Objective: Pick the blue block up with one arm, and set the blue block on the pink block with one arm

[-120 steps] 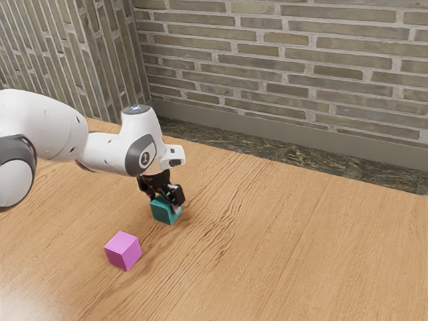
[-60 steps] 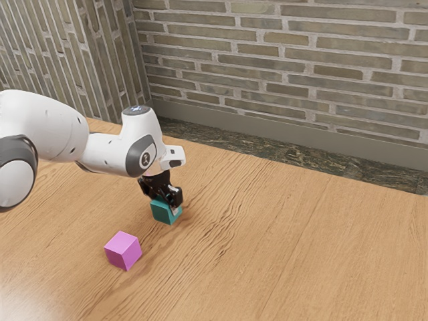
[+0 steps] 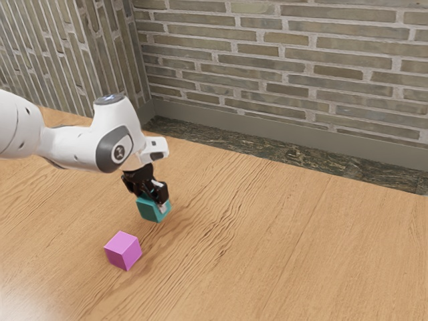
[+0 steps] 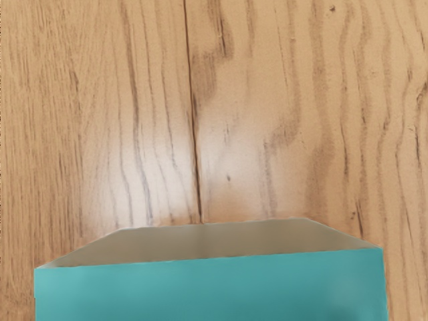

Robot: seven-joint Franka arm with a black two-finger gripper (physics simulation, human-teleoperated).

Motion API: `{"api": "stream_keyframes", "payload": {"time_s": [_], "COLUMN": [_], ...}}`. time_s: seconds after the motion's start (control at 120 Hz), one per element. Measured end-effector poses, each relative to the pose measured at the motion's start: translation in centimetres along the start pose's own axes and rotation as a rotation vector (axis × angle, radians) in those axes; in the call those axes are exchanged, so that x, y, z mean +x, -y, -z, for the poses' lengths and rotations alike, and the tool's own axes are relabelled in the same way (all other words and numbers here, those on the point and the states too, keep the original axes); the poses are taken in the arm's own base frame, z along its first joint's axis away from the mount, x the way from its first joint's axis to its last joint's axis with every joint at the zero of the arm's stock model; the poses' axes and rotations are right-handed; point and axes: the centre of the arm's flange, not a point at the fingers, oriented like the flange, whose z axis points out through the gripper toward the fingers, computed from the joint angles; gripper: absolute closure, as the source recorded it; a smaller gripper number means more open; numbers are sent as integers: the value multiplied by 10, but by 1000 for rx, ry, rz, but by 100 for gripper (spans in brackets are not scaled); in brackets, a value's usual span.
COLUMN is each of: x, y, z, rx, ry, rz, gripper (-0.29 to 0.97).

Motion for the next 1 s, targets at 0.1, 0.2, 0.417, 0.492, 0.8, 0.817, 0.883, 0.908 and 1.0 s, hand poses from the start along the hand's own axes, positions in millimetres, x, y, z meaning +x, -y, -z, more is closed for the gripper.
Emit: {"api": "stream_keyframes", "payload": {"time_s": [0.1, 0.2, 0.417, 0.492, 0.8, 0.817, 0.883, 0.908, 1.0], "x": [-20, -35, -75, -92, -125, -126, -128, -128, -130], "y": [1, 4, 9, 8, 0, 0, -2, -2, -3], "z": [14, 25, 35, 38, 42, 43, 43, 42, 37], "rx": [-7, -2, -2, -7, 29, 30, 32, 33, 35], "ry": [-8, -15, -10, -9, 0, 0, 1, 3, 16], "rz": [1, -4, 4, 5, -50, -51, -53, -53, -48], "gripper": [32, 32, 32, 32, 32, 32, 32, 32, 32]}}
